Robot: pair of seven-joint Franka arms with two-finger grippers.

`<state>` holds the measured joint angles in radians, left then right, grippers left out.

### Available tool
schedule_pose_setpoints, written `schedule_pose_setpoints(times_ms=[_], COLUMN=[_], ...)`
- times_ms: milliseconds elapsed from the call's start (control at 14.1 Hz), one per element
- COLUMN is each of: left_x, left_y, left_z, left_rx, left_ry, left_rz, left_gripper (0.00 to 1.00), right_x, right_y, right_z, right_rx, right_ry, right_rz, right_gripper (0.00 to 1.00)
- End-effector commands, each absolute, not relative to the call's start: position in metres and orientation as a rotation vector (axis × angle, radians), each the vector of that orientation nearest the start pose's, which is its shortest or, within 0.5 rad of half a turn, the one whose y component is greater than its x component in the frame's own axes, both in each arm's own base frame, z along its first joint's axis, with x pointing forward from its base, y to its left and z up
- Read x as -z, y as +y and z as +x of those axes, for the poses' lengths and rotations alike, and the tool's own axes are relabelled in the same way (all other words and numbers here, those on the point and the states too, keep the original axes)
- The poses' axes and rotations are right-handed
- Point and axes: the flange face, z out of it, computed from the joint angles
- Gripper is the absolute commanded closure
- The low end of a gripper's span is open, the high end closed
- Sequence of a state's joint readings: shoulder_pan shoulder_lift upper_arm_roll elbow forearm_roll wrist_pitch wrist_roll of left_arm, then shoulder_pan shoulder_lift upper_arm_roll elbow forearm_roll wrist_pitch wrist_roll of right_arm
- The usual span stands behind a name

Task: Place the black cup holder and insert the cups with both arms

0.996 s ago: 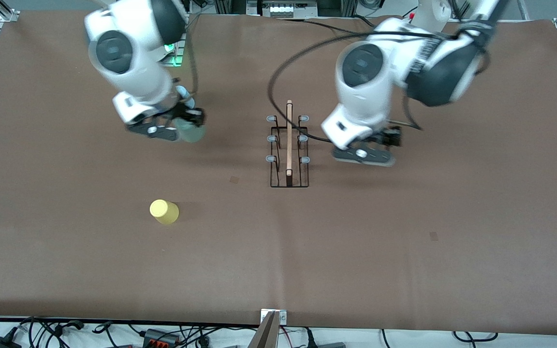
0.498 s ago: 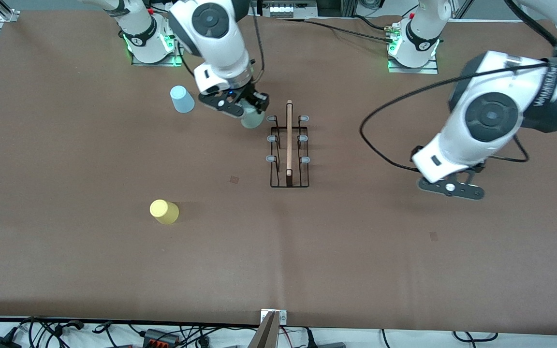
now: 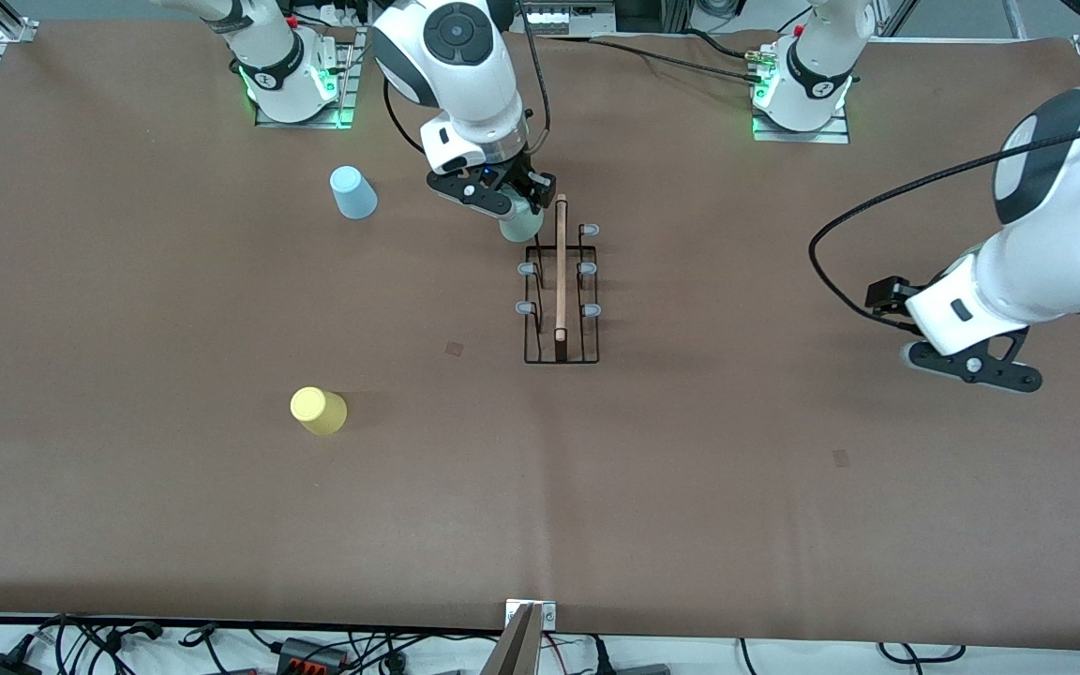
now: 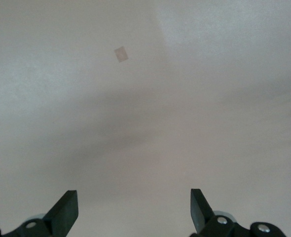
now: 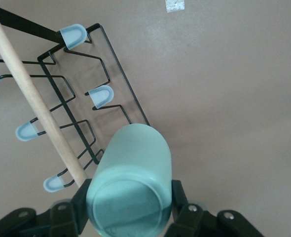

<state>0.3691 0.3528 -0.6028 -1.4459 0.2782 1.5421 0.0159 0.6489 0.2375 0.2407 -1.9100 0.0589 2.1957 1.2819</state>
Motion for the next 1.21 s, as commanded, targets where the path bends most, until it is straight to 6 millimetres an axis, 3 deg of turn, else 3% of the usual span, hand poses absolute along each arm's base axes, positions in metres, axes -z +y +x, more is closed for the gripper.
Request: schedule_pose_setpoints(times_ms=[0, 142, 285, 427, 498, 569, 640, 783, 925, 996, 1138], left_x=[-0.524, -0.540, -0.549, -0.560, -0.562, -0.561, -0.563, -0.578, -0.593, -0.590, -0.594], left_y=[-0.071, -0.061, -0.029, -0.018, -0.005, -0.005, 0.000, -0.006, 0.001, 0.000, -0.005], left_z=[0.616, 0.612, 0.613, 0.617, 0.617, 0.617, 0.611, 0.593, 0.567, 0.561, 0.550], left_rx=[-0.268, -0.232, -0.232, -0.203, -0.189, -0.182, -0.185, -0.127, 0.042, 0.096, 0.111], left_ry=[0.408, 0.389, 0.301, 0.247, 0.204, 0.177, 0.122, 0.087, 0.058, 0.058, 0.077], left_rz=[-2.994, -2.984, -3.022, -3.107, -3.117, -3.155, -3.170, -3.121, -3.123, -3.138, -3.141], left_gripper=[0.00, 0.00, 0.00, 0.00, 0.00, 0.00, 0.00, 0.00, 0.00, 0.00, 0.00], right_x=[-0.374, -0.367, -0.360, -0.356, -0.352, -0.351, -0.351, -0.363, -0.388, -0.400, -0.411], right_y=[0.478, 0.481, 0.486, 0.488, 0.488, 0.488, 0.486, 0.477, 0.445, 0.427, 0.370], right_z=[0.390, 0.391, 0.386, 0.384, 0.384, 0.385, 0.388, 0.399, 0.426, 0.437, 0.470], right_rx=[-0.083, -0.081, -0.090, -0.095, -0.102, -0.104, -0.100, -0.082, -0.051, -0.041, -0.050], right_ry=[0.672, 0.669, 0.653, 0.647, 0.649, 0.649, 0.648, 0.647, 0.660, 0.619, 0.479], right_rz=[-2.973, -2.969, -2.977, -2.982, -2.987, -2.988, -2.986, -2.973, -2.967, -2.982, -3.042], right_gripper=[0.90, 0.89, 0.85, 0.79, 0.63, 0.19, 0.00, 0.00, 0.00, 0.00, 0.00])
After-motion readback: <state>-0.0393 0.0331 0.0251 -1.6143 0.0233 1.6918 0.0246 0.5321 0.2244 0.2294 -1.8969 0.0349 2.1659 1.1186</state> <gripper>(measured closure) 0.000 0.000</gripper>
